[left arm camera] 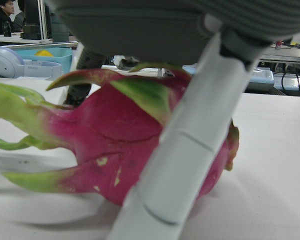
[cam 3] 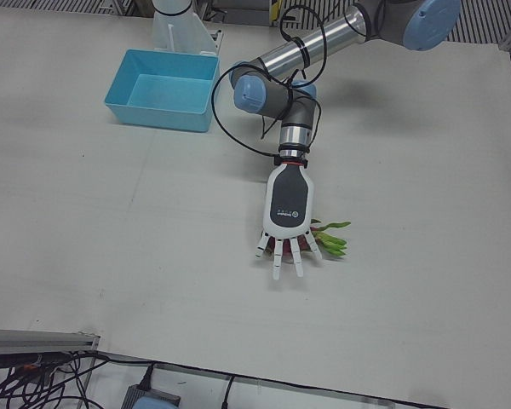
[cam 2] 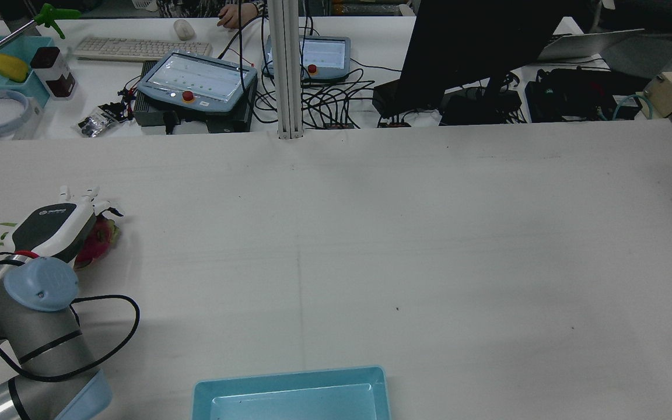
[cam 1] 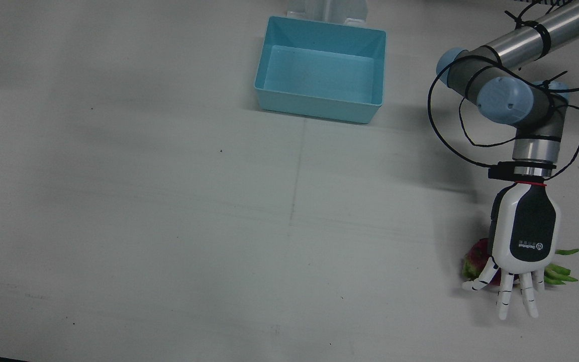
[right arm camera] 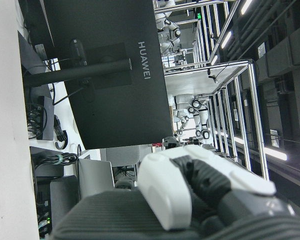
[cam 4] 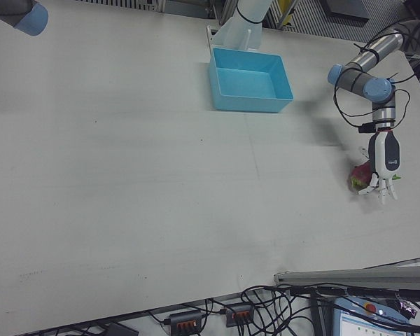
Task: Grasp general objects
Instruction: 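Close the left hand's fingers around the dragon fruit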
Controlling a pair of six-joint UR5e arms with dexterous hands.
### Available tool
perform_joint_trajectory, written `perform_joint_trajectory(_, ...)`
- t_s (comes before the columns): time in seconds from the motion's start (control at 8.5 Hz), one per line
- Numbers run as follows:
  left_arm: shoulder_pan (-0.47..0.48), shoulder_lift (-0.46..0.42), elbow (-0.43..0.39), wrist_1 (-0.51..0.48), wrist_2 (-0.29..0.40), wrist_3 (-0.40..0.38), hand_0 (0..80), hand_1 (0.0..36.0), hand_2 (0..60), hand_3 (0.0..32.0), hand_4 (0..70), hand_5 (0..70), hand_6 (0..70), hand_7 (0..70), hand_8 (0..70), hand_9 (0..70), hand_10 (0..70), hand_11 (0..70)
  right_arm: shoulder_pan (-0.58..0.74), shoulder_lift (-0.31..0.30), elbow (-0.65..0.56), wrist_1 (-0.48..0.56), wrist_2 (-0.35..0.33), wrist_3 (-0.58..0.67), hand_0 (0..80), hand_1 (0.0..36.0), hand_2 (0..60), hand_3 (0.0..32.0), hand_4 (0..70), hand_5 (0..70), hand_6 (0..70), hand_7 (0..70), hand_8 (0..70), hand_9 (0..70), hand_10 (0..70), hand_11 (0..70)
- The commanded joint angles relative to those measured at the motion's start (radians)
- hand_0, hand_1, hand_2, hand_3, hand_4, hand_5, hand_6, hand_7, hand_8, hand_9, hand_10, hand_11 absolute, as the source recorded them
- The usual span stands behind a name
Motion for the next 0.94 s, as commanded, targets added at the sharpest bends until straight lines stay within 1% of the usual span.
perform_joint_trajectory(0.0, 0.012, 0.000, -0.005, 0.008, -0.001, -0.001, 80.0, 36.0, 11.4, 32.0, 0.0, 30.5, 0.0, 5.9, 4.2, 0.0, 0.0, 0.0, -0.001, 0.000, 0.000, 0.000, -0.001, 0.000, 0.0, 0.0, 0.0, 0.0, 0.0, 0.0, 0.0, 0.0, 0.0, 0.0, 0.0, 0.0)
perform_joint_trajectory(0.12, 0.012, 0.002, -0.012, 0.009, -0.024, -0.001, 80.0, 36.0, 11.5, 32.0, 0.0, 30.5, 0.0, 5.9, 4.0, 0.0, 0.0, 0.0, 0.001, 0.000, 0.000, 0.000, 0.000, 0.000, 0.0, 0.0, 0.0, 0.0, 0.0, 0.0, 0.0, 0.0, 0.0, 0.0, 0.0, 0.0)
perform_joint_trajectory(0.24, 0.014, 0.003, -0.016, 0.011, -0.062, -0.002, 80.0, 36.0, 10.9, 32.0, 0.0, 32.9, 0.0, 7.3, 5.9, 0.0, 0.0, 0.0, -0.001, 0.000, 0.000, 0.000, -0.001, 0.000, 0.0, 0.0, 0.0, 0.0, 0.0, 0.0, 0.0, 0.0, 0.0, 0.0, 0.0, 0.0)
perform_joint_trajectory(0.35, 0.014, 0.003, -0.021, 0.012, -0.070, -0.002, 80.0, 36.0, 9.6, 32.0, 0.0, 42.1, 0.0, 12.1, 11.0, 2.7, 0.2, 2.9, -0.001, 0.000, 0.000, 0.000, 0.000, 0.000, 0.0, 0.0, 0.0, 0.0, 0.0, 0.0, 0.0, 0.0, 0.0, 0.0, 0.0, 0.0)
perform_joint_trajectory(0.47, 0.014, 0.002, -0.021, 0.015, -0.070, -0.002, 80.0, 36.0, 11.0, 32.0, 0.0, 57.8, 0.0, 26.9, 20.2, 13.4, 9.0, 17.1, -0.001, 0.000, 0.000, 0.000, 0.000, 0.000, 0.0, 0.0, 0.0, 0.0, 0.0, 0.0, 0.0, 0.0, 0.0, 0.0, 0.0, 0.0)
perform_joint_trajectory(0.59, 0.015, 0.003, -0.019, 0.015, -0.072, -0.002, 80.0, 36.0, 16.2, 12.6, 0.0, 70.0, 8.7, 44.8, 28.1, 26.8, 21.1, 34.6, -0.001, 0.000, 0.000, 0.000, 0.000, 0.002, 0.0, 0.0, 0.0, 0.0, 0.0, 0.0, 0.0, 0.0, 0.0, 0.0, 0.0, 0.0)
perform_joint_trajectory(0.71, 0.015, 0.005, -0.018, 0.014, -0.073, -0.001, 80.0, 36.0, 22.1, 0.0, 6.0, 70.0, 21.7, 63.3, 36.8, 41.9, 35.3, 53.5, -0.001, 0.000, 0.000, 0.000, 0.000, 0.000, 0.0, 0.0, 0.0, 0.0, 0.0, 0.0, 0.0, 0.0, 0.0, 0.0, 0.0, 0.0)
perform_joint_trajectory(0.82, 0.015, 0.005, -0.016, 0.012, -0.075, -0.001, 80.0, 36.0, 29.3, 0.0, 10.6, 70.0, 29.5, 70.0, 39.3, 50.7, 44.1, 65.9, -0.001, 0.000, 0.000, 0.000, 0.000, 0.000, 0.0, 0.0, 0.0, 0.0, 0.0, 0.0, 0.0, 0.0, 0.0, 0.0, 0.0, 0.0)
